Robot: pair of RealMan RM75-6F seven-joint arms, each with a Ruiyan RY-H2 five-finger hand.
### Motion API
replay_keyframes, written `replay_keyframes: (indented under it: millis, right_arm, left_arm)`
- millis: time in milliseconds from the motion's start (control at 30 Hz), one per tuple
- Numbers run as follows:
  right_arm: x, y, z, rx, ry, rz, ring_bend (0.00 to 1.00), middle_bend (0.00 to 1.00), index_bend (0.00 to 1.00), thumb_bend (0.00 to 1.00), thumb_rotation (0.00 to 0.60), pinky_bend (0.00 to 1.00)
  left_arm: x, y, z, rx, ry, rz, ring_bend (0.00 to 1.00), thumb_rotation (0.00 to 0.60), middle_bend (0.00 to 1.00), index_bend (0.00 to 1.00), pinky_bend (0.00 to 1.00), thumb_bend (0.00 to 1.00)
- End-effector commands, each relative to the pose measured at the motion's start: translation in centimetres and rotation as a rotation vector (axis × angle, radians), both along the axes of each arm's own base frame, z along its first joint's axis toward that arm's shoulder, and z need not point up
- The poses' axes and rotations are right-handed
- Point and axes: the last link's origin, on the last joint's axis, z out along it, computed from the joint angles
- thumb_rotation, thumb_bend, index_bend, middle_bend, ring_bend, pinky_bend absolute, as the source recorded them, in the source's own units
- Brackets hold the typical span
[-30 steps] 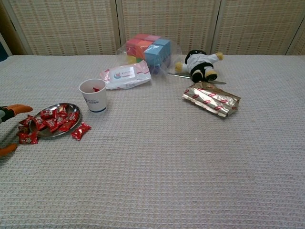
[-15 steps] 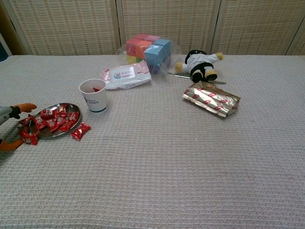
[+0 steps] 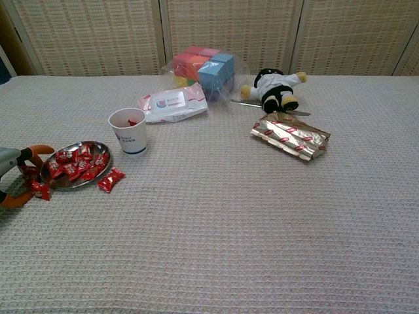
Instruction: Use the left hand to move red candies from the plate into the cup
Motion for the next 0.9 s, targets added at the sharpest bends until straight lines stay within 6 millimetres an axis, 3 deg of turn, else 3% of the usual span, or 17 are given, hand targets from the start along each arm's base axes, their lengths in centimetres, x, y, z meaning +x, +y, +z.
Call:
replay_keyframes:
  millis: [33,900]
  right_arm:
    - [0.0,0.0,0.0,0.0,-0.001,0.001,0.0,0.0,0.0,0.14,0.6,0.13]
    - [0.1,0.2,0.1,0.0,-0.002,0.005,0.0,0.0,0.0,0.14,0.6,0.13]
  left_arm:
    - [-0.1,-0.3,0.0,0.001,-0.007,-0.002,0.32,0.6,0.26,0.08,1.0,0.37]
    - [0.1,-3.1,-0.2,0.031,-0.083,-0.043,0.49,0.6,0.43,0.15,1.0,0.37]
